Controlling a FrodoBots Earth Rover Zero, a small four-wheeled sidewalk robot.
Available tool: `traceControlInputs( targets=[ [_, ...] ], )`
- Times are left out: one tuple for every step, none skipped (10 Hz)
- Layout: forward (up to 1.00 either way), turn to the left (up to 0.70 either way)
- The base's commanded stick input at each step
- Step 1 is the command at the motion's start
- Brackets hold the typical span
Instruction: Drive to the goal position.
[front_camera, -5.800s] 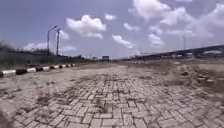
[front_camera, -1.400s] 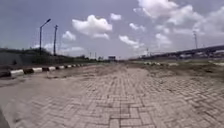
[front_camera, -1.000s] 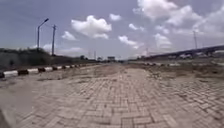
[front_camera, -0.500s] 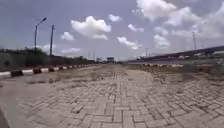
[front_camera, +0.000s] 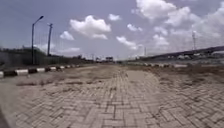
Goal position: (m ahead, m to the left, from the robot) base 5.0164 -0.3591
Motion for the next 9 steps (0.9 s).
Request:
traceControlInputs(
  targets=[
    [1.00, 0.00],
    [1.00, 0.00],
    [1.00, 0.00],
    [1.00, 0.00],
    [1.00, 0.00],
    [1.00, 0.00],
    [1.00, 0.00],
    [1.00, 0.00],
    [1.00, 0.00]
  ],
)
